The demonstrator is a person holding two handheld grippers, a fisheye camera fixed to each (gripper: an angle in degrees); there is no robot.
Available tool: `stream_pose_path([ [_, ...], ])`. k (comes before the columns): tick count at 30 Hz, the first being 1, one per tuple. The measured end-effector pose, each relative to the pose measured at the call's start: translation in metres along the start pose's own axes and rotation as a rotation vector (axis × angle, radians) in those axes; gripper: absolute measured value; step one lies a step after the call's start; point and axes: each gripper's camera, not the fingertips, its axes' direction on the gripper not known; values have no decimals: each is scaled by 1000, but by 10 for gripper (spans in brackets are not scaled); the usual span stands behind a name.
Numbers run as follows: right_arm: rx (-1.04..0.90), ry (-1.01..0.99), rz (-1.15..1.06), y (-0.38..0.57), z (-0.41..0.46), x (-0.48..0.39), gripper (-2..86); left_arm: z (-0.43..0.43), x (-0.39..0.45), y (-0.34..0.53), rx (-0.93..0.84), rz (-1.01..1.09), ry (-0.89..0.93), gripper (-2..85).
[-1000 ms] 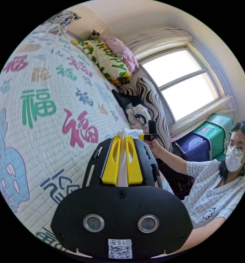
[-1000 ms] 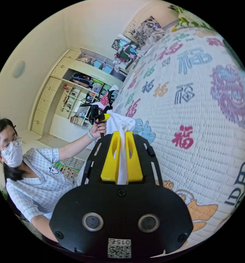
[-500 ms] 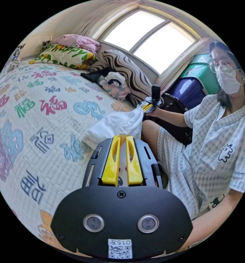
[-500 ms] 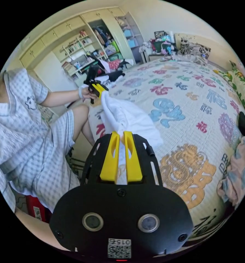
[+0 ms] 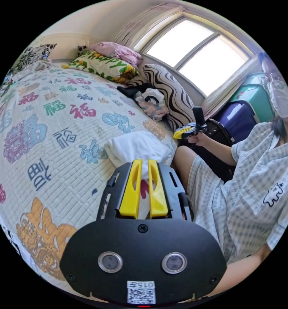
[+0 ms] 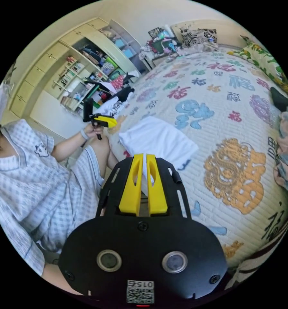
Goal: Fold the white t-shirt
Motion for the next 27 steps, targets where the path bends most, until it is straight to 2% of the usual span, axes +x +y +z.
stream_pose_path([
  [3,-74,-61,58,-29,48,14,-2,27,-4,-11,-89,-37,57,13],
  [7,-279,-54,139,-37,107,41,-5,51,-18,0,-265,-98,-1,-2],
  [13,-201,-68,373,-24,105,82,-4,24,-26,17,-255,-168,-9,-7],
  [17,-100,-93,363,-25,97,91,9,-13,-29,22,-203,-236,44,4],
  [19,52,-215,380,-23,88,104,39,-37,-36,27,-124,-279,67,29],
  [21,121,-257,423,-21,90,119,81,-61,-53,35,-65,-381,75,105],
  [22,134,-292,453,-22,98,131,102,-65,-58,37,-65,-403,85,115],
  [27,108,-399,472,-45,150,159,136,-63,-88,38,-50,-492,303,139],
])
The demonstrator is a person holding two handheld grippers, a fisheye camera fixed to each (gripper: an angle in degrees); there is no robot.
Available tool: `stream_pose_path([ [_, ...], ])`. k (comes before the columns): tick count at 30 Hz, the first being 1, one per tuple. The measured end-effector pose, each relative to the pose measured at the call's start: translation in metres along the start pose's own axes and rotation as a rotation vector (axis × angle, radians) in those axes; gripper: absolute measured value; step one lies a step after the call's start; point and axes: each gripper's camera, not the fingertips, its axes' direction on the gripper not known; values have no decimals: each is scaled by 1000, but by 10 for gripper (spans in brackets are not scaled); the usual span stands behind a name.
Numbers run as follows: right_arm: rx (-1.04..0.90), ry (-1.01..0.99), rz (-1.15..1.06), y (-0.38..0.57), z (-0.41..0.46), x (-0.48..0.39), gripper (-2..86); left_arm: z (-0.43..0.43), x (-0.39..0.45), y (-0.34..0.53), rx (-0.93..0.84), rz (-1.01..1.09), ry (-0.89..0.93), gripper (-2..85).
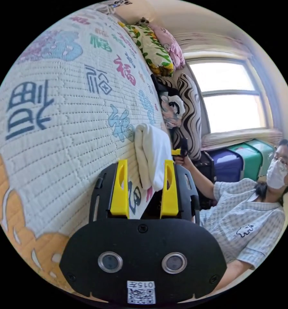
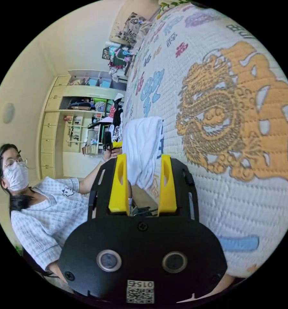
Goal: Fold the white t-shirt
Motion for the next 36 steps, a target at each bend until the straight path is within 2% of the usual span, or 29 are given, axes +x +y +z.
stream_pose_path([
  [3,-21,-83,-25,-22,34,9,125,12,5,-12,-42,30,45,128],
  [7,-117,-106,8,-52,77,20,55,16,11,-19,-98,26,79,91],
  [14,-143,-52,-92,-82,126,-33,26,-67,54,23,-20,55,94,48],
  [20,-341,-135,-289,-163,282,-136,19,-242,108,112,269,40,-18,44],
  [24,-506,-184,-385,-211,429,-213,20,-365,138,183,435,-41,-173,45],
  [27,-600,-142,-434,-232,528,-259,22,-430,144,223,515,-118,-249,45],
  [31,-670,-22,-409,-249,643,-282,26,-474,124,257,598,-239,-265,45],
  [36,-742,240,-290,-253,733,-269,34,-475,76,279,549,-416,-349,50],
])
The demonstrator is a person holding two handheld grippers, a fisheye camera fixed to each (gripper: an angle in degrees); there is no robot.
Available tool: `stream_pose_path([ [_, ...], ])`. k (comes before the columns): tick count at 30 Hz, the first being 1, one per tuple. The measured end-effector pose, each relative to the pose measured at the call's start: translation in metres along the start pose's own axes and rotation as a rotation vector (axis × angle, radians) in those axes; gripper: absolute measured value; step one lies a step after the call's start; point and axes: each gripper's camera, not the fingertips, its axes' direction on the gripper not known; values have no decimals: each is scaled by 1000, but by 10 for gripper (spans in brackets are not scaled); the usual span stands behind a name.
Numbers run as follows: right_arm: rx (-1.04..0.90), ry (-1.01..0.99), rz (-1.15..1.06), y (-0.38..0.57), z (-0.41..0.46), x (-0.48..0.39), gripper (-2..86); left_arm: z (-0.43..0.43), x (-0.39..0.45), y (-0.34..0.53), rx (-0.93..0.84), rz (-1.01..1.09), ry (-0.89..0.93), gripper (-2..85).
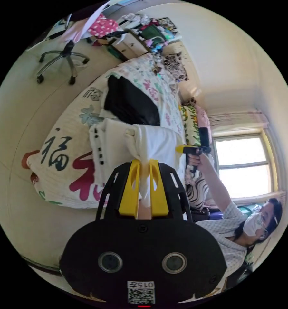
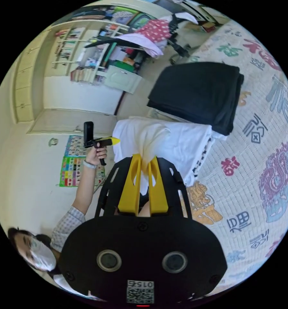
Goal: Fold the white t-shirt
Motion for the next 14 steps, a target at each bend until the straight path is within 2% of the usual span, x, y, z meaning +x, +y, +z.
stream_pose_path([
  [5,38,234,-6,-32,-6,-41,19,-16,19,16,36,101,-167,61],
  [7,146,345,-38,-44,-32,-80,15,-29,34,20,54,125,-267,66],
  [9,232,387,-79,-51,-49,-113,15,-44,65,24,117,197,-399,72],
  [12,306,456,-166,-61,-59,-166,23,-47,113,20,215,315,-483,97],
  [14,321,528,-223,-66,-54,-193,26,-35,139,11,219,385,-513,107],
])
